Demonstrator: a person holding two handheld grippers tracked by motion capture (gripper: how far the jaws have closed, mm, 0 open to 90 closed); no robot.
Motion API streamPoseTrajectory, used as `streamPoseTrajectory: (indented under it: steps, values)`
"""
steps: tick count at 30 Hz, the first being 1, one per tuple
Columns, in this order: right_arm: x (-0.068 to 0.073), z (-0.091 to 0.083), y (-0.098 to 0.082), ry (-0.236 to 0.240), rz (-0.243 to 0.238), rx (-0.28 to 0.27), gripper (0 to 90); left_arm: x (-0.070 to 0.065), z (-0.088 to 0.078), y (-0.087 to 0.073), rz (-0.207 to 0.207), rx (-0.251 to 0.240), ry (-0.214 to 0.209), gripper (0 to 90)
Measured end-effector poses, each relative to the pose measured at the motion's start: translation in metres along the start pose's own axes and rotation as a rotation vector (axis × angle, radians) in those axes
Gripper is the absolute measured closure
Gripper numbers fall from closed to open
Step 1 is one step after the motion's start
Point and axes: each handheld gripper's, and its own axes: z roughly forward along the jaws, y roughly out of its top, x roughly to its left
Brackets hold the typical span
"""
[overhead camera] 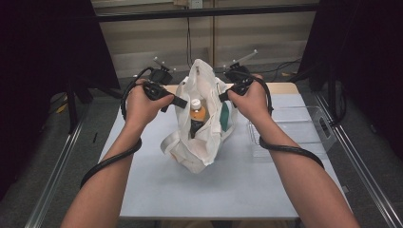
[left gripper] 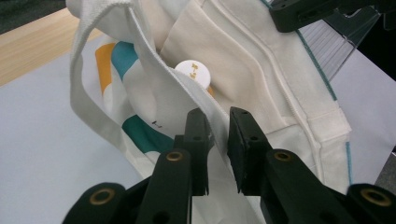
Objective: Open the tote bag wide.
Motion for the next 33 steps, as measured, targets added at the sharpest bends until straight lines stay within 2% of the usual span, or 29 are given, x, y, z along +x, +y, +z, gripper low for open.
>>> streamPoseTrajectory:
  steps: [1, 9, 10, 16, 19, 23, 24, 28, 29, 33]
  values:
    - [0.000, 0.000, 0.000, -0.002, -0.004, 0.000, 90.0, 0.000, 0.000, -0.001, -0.019, -0.010, 0.000, 78.5]
    - [-0.005, -0.001, -0.003, -0.014, -0.005, 0.005, 90.0, 0.007, -0.004, -0.005, -0.053, -0.016, 0.015, 81.7]
    - [-0.007, -0.001, -0.005, -0.016, -0.006, 0.002, 90.0, 0.007, -0.005, -0.007, -0.070, -0.019, 0.021, 81.9]
    - [-0.014, -0.001, -0.009, -0.019, 0.011, -0.004, 90.0, 0.015, -0.008, -0.012, -0.094, -0.025, 0.037, 82.6]
    - [-0.018, 0.000, -0.012, -0.018, 0.021, -0.008, 90.0, 0.020, -0.009, -0.016, -0.120, -0.038, 0.033, 82.5]
    - [-0.021, 0.000, -0.014, -0.023, 0.027, -0.011, 90.0, 0.023, -0.009, -0.020, -0.144, -0.047, 0.051, 82.5]
    - [-0.022, 0.000, -0.015, -0.026, 0.027, -0.010, 90.0, 0.025, -0.010, -0.021, -0.133, -0.044, 0.048, 82.5]
    - [-0.025, 0.001, -0.018, -0.031, 0.037, -0.011, 90.0, 0.027, -0.010, -0.024, -0.161, -0.064, 0.060, 82.5]
    - [-0.026, 0.001, -0.018, -0.035, 0.036, -0.009, 90.0, 0.028, -0.011, -0.024, -0.149, -0.055, 0.065, 82.5]
    - [-0.029, 0.002, -0.020, -0.042, 0.044, -0.014, 90.0, 0.031, -0.011, -0.025, -0.166, -0.062, 0.077, 82.5]
